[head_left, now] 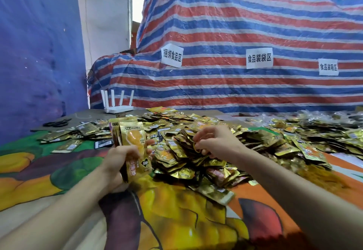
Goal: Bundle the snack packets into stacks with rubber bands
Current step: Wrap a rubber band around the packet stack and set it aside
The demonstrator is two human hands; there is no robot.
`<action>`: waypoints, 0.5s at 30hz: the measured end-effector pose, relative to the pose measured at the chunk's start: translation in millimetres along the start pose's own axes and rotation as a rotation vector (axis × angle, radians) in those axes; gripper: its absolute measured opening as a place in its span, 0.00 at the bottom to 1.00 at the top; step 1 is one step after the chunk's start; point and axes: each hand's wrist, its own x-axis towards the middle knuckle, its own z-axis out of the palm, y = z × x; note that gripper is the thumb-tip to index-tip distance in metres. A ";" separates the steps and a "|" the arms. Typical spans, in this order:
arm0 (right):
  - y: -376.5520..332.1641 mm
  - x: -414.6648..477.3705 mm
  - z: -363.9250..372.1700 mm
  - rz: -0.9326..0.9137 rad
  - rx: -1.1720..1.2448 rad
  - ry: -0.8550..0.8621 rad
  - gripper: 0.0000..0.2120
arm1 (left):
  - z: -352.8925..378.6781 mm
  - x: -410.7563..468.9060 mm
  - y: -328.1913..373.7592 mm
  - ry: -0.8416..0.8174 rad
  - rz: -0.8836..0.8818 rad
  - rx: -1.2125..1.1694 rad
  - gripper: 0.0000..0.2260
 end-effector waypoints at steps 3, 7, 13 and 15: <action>-17.6 23.1 46.3 -0.060 0.157 -0.064 0.06 | -24.0 0.0 2.4 0.005 -0.021 -0.116 0.19; -29.7 46.6 95.7 -0.177 0.184 -0.079 0.07 | -40.2 2.8 -0.2 0.011 -0.071 -0.148 0.21; -15.3 53.4 131.3 -0.265 0.190 0.040 0.08 | -35.0 5.1 -7.5 0.034 -0.091 -0.002 0.12; -9.3 51.6 133.2 -0.268 0.159 0.062 0.07 | -34.5 7.2 -8.8 0.046 -0.105 0.006 0.10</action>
